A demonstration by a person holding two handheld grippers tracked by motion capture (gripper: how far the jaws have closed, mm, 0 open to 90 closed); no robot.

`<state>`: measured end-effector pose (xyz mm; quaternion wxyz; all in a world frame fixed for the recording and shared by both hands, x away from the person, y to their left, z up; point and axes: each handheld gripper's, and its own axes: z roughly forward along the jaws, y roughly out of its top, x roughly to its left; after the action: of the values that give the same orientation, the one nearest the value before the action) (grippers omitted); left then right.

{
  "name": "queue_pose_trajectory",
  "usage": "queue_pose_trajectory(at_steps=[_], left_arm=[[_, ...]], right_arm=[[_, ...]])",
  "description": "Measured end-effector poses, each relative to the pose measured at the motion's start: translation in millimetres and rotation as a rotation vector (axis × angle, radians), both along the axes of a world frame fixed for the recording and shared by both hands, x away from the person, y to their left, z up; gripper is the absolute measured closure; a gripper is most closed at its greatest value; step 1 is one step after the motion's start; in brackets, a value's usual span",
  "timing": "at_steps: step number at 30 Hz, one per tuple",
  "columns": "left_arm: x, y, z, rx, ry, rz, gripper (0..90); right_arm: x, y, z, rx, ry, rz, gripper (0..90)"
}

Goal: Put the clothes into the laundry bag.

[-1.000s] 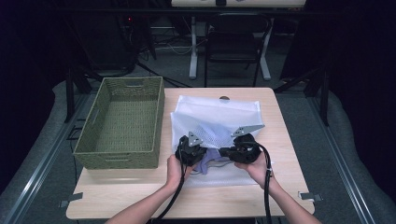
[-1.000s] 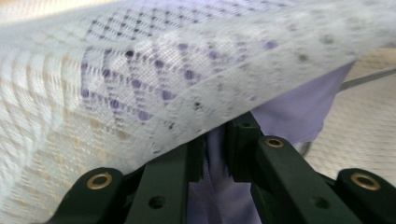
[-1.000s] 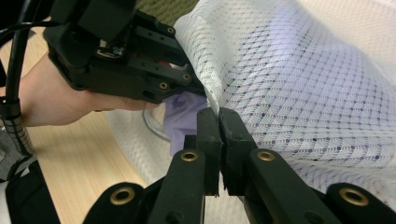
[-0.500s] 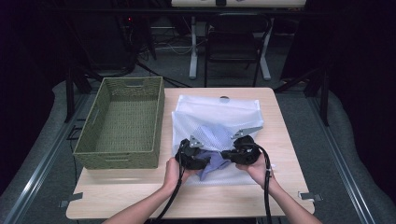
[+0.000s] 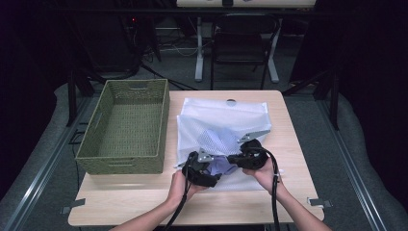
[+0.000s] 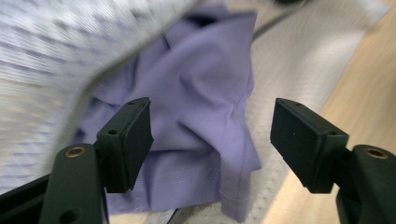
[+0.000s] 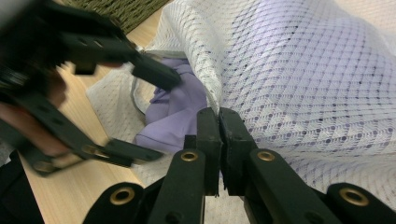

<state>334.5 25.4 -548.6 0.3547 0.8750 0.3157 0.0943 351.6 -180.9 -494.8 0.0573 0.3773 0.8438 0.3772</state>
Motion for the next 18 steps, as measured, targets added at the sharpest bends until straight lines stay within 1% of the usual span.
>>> queue_pose_trajectory(at_steps=[2, 4, 5, 8, 9, 10, 12, 15, 16, 17, 18], left_arm=[[3.1, -3.7, -11.2, -0.001, 0.001, 0.025, 35.3], [7.2, -5.6, -19.2, -0.007, 0.004, 0.036, 43.8], [8.8, -7.4, -22.4, -0.021, 0.005, 0.052, 49.5], [14.9, -8.9, -24.3, -0.031, -0.010, 0.079, 68.6], [16.4, -9.3, -23.7, -0.034, -0.012, 0.088, 73.6], [19.1, -10.2, -22.1, -0.037, -0.031, 0.102, 76.9], [22.5, -11.1, -17.9, -0.053, -0.054, 0.120, 81.6], [29.0, -11.4, -10.2, -0.088, -0.102, 0.163, 84.4], [30.4, -11.0, -7.7, -0.093, -0.110, 0.172, 84.7], [32.5, -11.0, -5.1, -0.106, -0.141, 0.195, 84.7], [33.7, -10.8, -3.2, -0.114, -0.157, 0.204, 84.8]], right_arm=[[0.8, 0.9, -1.6, -0.004, 0.007, 0.005, 87.9], [1.4, 2.0, -3.4, -0.007, 0.013, 0.007, 87.9], [1.5, 2.5, -3.8, -0.009, 0.014, 0.009, 87.9], [0.3, 3.5, -1.5, 0.000, 0.010, 0.012, 87.9], [-0.5, 3.8, 0.3, 0.006, 0.007, 0.010, 88.0], [-0.9, 3.8, 1.8, 0.011, 0.004, 0.012, 88.0], [-1.1, 3.3, 5.9, 0.023, -0.005, 0.014, 88.1], [-1.5, 1.7, 11.2, 0.046, -0.008, 0.007, 88.0], [-1.3, 0.6, 12.6, 0.061, -0.009, 0.006, 88.1], [-1.5, -0.3, 14.0, 0.069, -0.007, 0.004, 88.0], [-2.2, -1.6, 16.0, 0.073, -0.014, 0.000, 88.1]])
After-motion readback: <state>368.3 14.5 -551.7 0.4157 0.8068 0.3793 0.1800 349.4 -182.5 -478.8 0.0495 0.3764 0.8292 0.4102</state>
